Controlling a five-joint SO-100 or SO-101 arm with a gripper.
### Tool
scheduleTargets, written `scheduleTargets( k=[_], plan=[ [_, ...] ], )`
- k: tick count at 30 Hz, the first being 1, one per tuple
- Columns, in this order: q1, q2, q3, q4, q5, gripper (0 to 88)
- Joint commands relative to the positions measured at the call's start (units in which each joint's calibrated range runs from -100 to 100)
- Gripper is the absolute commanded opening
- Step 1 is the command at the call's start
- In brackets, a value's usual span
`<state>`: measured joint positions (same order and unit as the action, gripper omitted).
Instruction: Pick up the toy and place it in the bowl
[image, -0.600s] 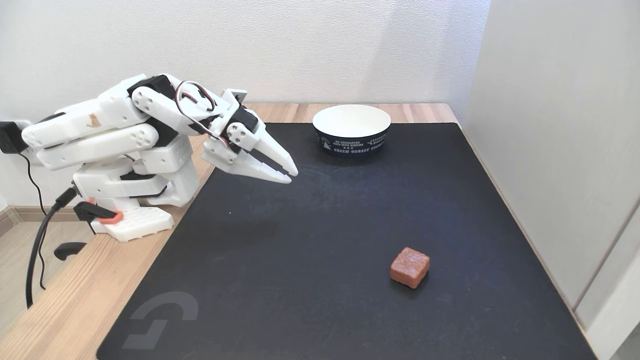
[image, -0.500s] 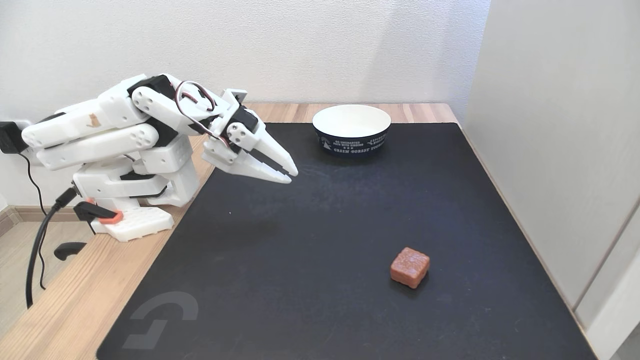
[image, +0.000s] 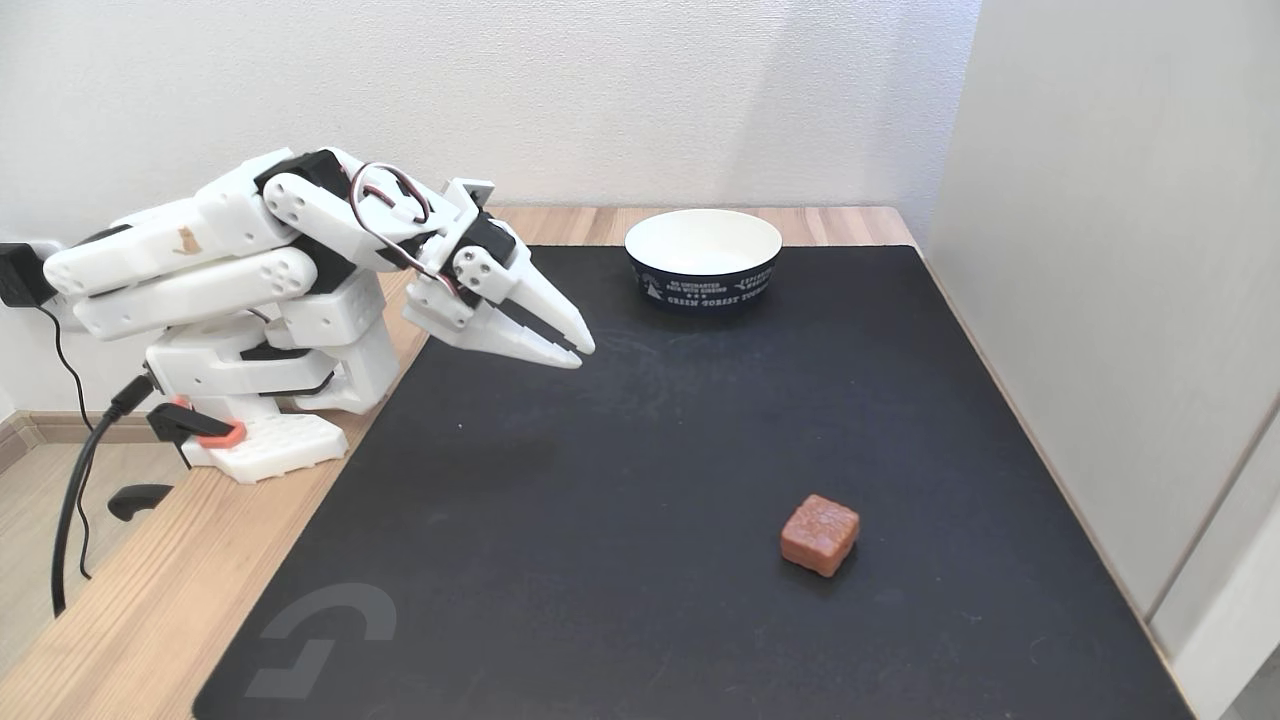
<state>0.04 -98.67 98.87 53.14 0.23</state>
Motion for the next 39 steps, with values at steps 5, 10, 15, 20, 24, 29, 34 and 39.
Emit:
scheduleTargets(
  k=[5, 10, 15, 20, 24, 29, 34, 39],
  plan=[
    [0.3, -0.7, 0.7, 0.1, -0.1, 2.8],
    [0.3, -0.7, 0.7, 0.1, -0.1, 2.8],
    [-0.1, -0.7, 0.7, 0.1, -0.1, 2.8],
    [0.1, -0.7, 0.7, 0.1, -0.1, 2.7],
    [0.2, -0.7, 0.7, 0.1, -0.1, 2.7],
    [0.3, -0.7, 0.7, 0.1, -0.1, 2.9],
    [-0.4, -0.7, 0.7, 0.1, -0.1, 21.9],
    [-0.4, -0.7, 0.7, 0.1, 0.4, 39.1]
  ],
)
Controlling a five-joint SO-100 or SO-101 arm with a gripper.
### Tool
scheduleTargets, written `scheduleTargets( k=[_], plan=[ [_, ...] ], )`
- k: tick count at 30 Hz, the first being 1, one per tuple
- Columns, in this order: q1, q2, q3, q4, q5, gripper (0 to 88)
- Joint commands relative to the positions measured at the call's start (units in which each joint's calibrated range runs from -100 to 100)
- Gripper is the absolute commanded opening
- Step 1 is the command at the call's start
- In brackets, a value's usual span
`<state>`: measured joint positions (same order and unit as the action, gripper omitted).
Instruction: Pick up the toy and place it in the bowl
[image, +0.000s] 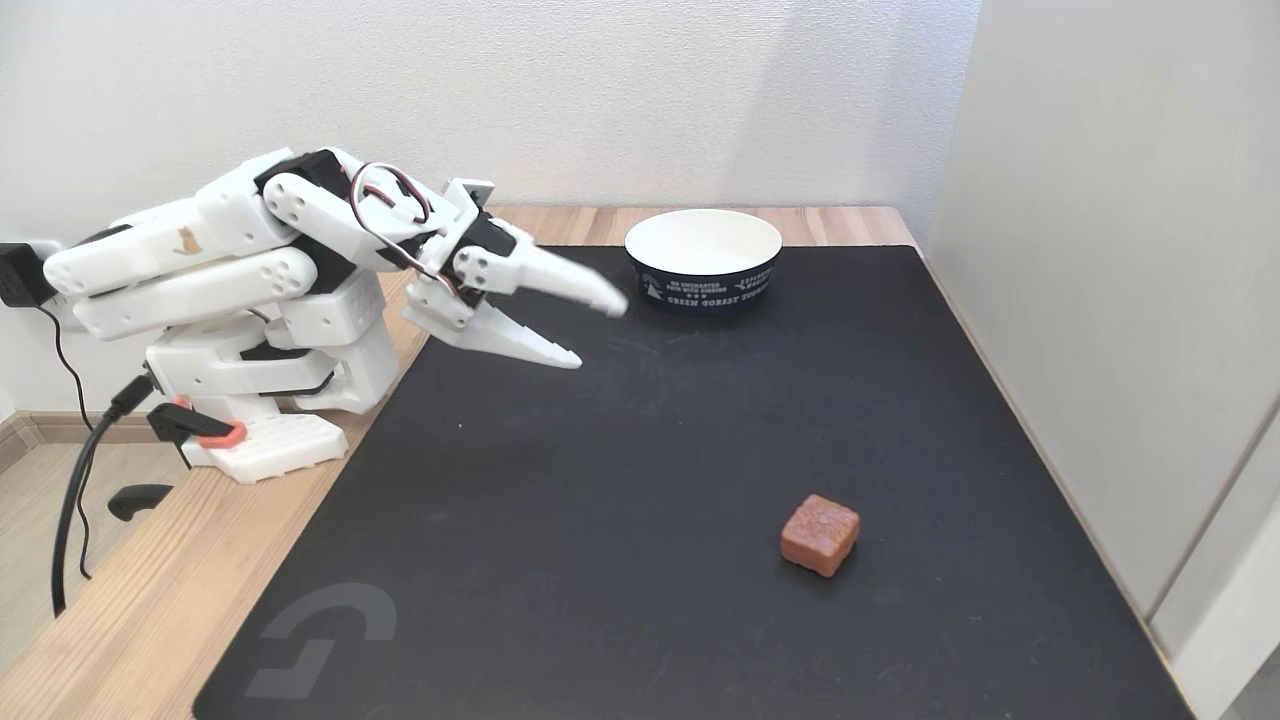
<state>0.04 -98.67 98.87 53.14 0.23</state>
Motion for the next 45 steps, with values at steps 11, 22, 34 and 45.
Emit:
scheduleTargets(
  k=[11, 22, 34, 45],
  plan=[
    [-0.5, -0.5, 0.2, 0.1, -0.1, 39.9],
    [4.2, 12.7, -23.5, 11.5, -6.5, 40.0],
    [14.0, 60.0, -64.1, 14.4, -12.0, 40.0],
    [20.2, 102.9, -106.4, 25.8, -12.0, 40.0]
  ],
)
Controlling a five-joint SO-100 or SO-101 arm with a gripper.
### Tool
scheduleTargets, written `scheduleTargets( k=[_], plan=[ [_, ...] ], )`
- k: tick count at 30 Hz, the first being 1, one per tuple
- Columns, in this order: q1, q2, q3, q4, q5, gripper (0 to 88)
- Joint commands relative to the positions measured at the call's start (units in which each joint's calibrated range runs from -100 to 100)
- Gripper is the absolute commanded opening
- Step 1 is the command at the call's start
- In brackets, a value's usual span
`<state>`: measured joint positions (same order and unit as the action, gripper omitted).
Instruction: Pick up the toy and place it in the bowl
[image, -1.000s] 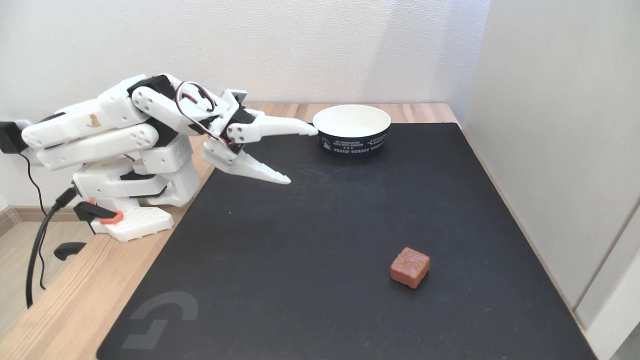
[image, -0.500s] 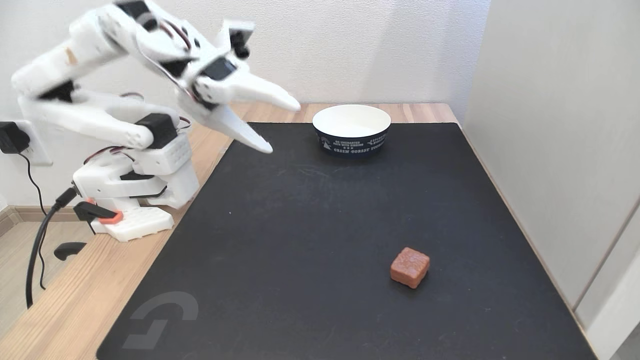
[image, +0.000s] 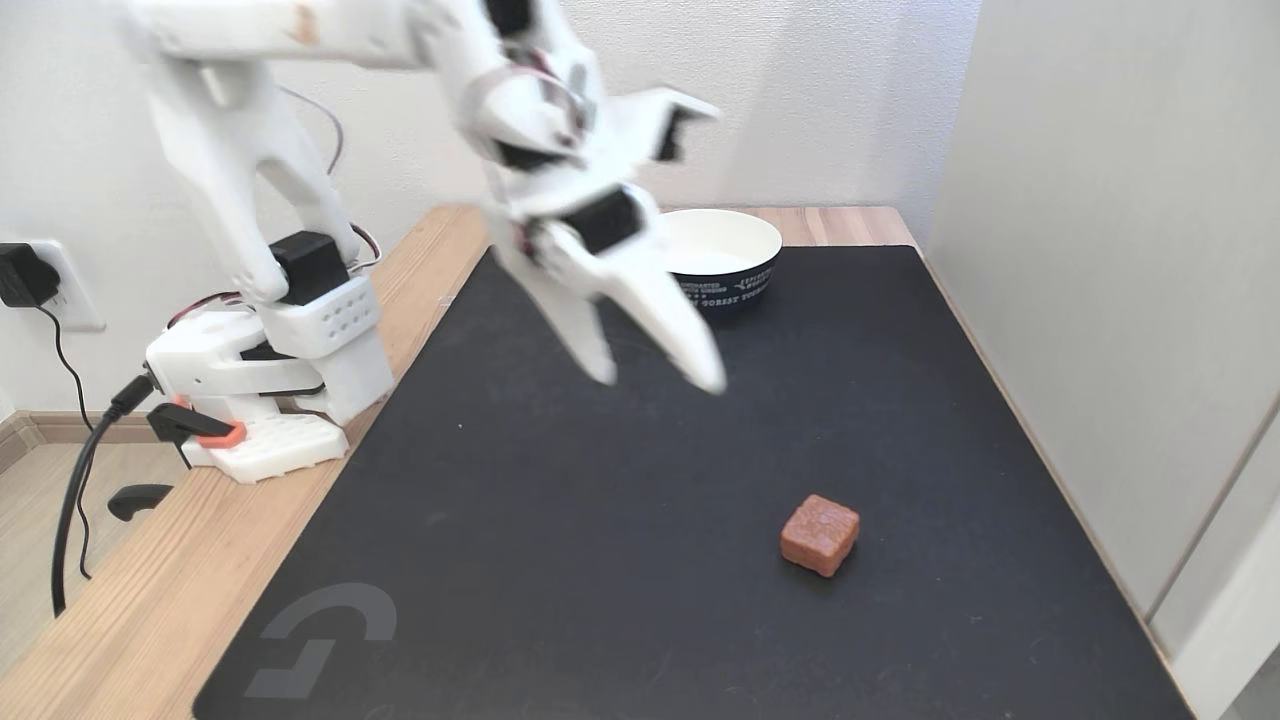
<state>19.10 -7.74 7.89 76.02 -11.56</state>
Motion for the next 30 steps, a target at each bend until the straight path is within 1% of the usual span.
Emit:
scheduleTargets(
  k=[1, 5, 6, 9, 10, 14, 15, 20, 30],
  plan=[
    [1.1, 17.8, -22.1, 4.2, -0.2, 39.6],
    [0.4, 28.3, -36.9, 9.3, -0.2, 39.6],
    [0.3, 33.0, -44.5, 12.3, -0.2, 39.8],
    [-0.7, 39.8, -55.9, 16.5, -0.1, 39.6],
    [-1.1, 43.6, -62.0, 18.2, 0.0, 39.6],
    [-2.7, 49.5, -72.5, 21.3, 0.1, 39.6],
    [-3.5, 51.3, -77.5, 22.5, 0.3, 39.5],
    [-5.7, 55.7, -84.2, 22.5, -0.2, 39.4],
    [-5.3, 62.9, -85.5, 21.9, -0.2, 39.4]
  ],
)
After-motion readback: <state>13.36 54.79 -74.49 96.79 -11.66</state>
